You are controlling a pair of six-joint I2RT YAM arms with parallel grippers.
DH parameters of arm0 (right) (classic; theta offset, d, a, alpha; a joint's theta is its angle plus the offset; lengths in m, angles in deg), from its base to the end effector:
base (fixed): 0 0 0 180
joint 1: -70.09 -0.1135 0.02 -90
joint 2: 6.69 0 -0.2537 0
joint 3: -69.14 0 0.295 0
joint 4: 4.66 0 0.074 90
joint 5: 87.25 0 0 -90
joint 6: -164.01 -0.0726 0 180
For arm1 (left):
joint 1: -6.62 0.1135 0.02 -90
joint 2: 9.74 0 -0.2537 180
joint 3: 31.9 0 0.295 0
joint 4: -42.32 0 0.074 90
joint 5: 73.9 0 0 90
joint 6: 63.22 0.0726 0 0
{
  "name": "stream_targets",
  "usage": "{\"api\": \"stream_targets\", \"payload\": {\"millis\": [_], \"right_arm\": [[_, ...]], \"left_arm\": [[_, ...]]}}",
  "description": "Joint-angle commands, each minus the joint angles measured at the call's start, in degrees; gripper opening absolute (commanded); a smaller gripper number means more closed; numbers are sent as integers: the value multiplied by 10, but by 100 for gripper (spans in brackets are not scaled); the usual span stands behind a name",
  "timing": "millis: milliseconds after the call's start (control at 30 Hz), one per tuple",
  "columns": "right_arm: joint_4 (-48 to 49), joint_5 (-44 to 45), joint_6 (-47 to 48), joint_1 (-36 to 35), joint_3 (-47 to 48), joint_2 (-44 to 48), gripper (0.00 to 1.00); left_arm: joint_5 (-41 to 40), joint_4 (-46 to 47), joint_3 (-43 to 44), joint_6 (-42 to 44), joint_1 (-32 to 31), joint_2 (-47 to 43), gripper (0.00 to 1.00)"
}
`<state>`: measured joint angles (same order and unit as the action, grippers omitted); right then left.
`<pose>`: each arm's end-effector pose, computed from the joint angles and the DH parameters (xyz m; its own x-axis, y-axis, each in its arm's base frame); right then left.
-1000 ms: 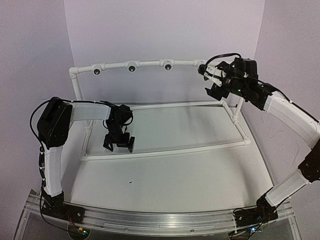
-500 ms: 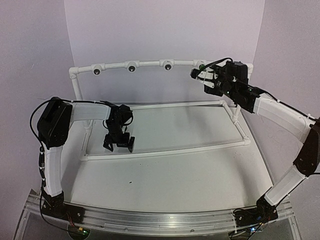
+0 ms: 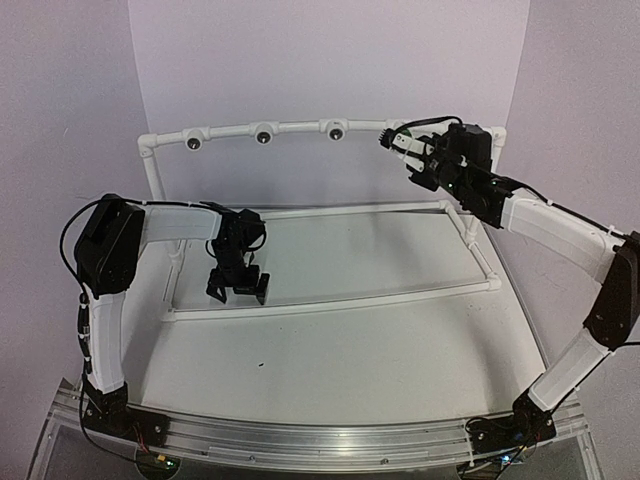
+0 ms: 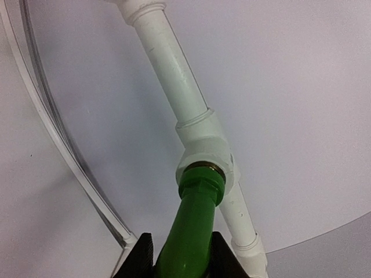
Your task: Install the water faucets
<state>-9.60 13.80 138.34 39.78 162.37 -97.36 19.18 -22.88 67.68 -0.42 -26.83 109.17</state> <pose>0.4066 0.2216 0.3743 0.2819 -0.8599 -0.4256 -0.1753 0.3900 -0.9040 0.3608 -0.2430 0.0921 -0.9923 0.1085 -0.0603 0.1137 0.9893 -0.0911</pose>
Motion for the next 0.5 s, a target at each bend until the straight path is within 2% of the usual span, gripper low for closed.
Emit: {"api": "stream_targets", "payload": {"millis": [0, 233, 467], "right_arm": [[-10, -7, -133, -3, 0, -5, 25], [-40, -47, -320, -3, 5, -2, 20], [-43, -120, -546, -2, 6, 3, 15]], "left_arm": [[4, -5, 5, -5, -3, -7, 99], [5, -7, 4, -4, -3, -5, 99], [4, -13, 8, -1, -3, -3, 99]]}}
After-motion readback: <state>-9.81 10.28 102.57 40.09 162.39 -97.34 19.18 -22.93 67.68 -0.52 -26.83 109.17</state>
